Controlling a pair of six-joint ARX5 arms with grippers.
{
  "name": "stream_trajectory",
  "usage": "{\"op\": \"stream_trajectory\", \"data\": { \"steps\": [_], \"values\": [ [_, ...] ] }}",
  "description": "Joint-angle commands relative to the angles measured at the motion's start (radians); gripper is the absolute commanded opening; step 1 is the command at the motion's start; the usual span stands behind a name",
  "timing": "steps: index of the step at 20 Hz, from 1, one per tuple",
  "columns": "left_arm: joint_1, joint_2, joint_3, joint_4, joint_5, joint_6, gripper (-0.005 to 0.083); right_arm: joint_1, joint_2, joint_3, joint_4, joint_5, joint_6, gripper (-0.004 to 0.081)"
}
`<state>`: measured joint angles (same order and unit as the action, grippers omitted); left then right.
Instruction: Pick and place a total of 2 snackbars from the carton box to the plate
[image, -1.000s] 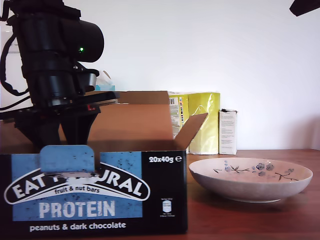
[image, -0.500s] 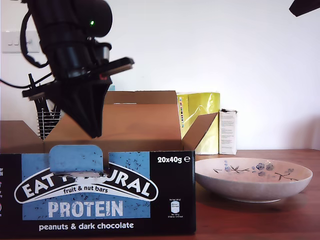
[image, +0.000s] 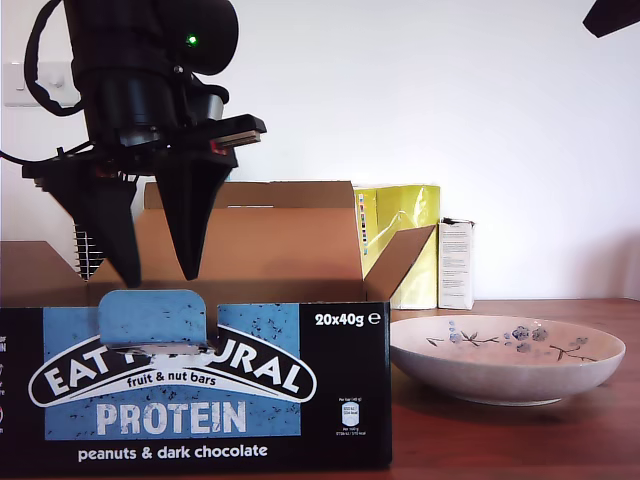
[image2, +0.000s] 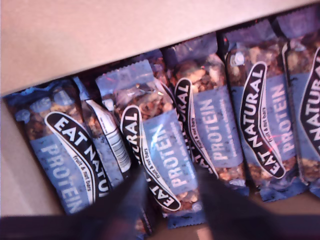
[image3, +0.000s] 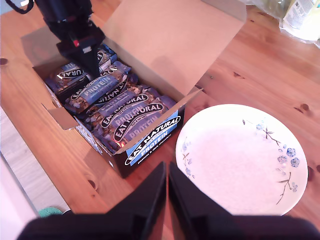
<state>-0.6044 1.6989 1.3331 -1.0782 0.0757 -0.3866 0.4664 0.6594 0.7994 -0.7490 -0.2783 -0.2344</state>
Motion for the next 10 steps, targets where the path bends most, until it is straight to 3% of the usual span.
{"op": "stream_trajectory", "data": {
  "steps": [1, 7, 10],
  "values": [
    [0.0, 0.067, -0.012, -0.004, -0.013, -0.008, 0.0508, 0.007, -0.001, -0.005, 0.004, -0.001, -0.002, -0.0013],
    [0.0, 0.102, -0.012, 0.039, -0.035, -0.008, 0.0491, 0.024, -0.001, -0.005, 0.002, 0.0, -0.002, -0.0013],
    [0.0, 0.102, -0.012, 0.05, -0.034, -0.008, 0.0434, 0.024, -0.001, -0.005, 0.002, 0.0, -0.002, -0.0013]
  ]
}}
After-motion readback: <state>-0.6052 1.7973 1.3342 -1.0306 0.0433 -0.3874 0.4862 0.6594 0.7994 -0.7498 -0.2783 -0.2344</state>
